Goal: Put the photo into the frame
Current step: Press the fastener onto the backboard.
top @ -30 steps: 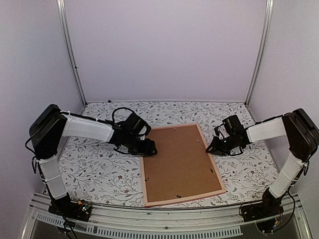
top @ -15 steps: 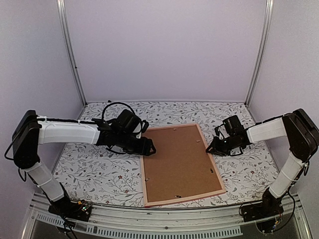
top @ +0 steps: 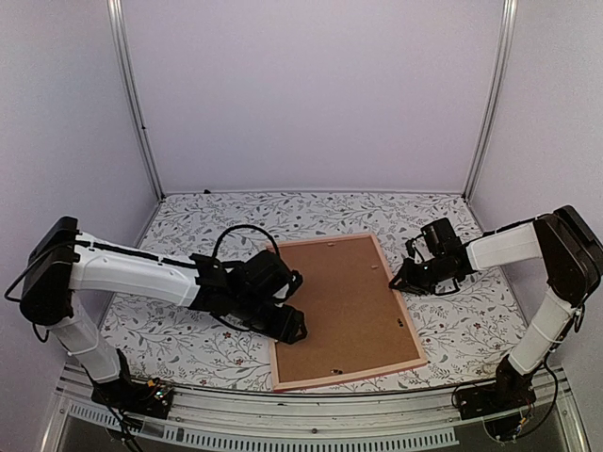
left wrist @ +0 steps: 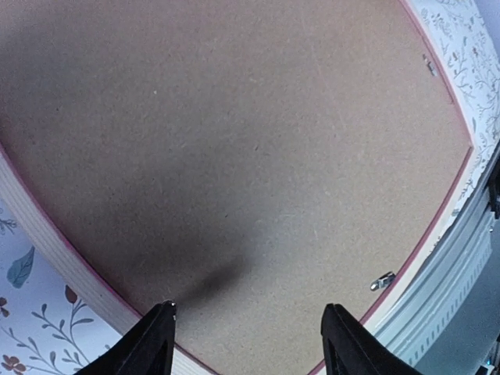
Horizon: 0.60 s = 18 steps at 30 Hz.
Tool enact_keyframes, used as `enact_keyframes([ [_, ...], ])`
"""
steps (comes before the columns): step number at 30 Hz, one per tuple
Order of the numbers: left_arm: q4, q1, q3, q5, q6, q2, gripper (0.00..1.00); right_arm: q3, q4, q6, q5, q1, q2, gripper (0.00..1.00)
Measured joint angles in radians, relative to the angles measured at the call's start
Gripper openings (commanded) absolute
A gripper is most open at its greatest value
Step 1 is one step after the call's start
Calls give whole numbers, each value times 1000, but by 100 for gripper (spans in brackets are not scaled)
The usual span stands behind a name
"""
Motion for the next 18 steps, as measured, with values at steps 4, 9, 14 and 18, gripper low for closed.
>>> enact_keyframes([
  [4, -31, -17, 0, -38, -22, 34, 67, 0, 0, 0, 0, 0, 0, 0],
  [9, -51, -25, 0, -64, -32, 48, 67, -2, 5, 0, -1, 0, 0, 0],
  [14, -51, -31, 0, -72, -38, 48, 67, -7, 12, 0, -1, 0, -1, 0],
  [18, -51, -39, 0, -69, -42, 50, 67, -8, 14, 0, -1, 0, -1, 0],
])
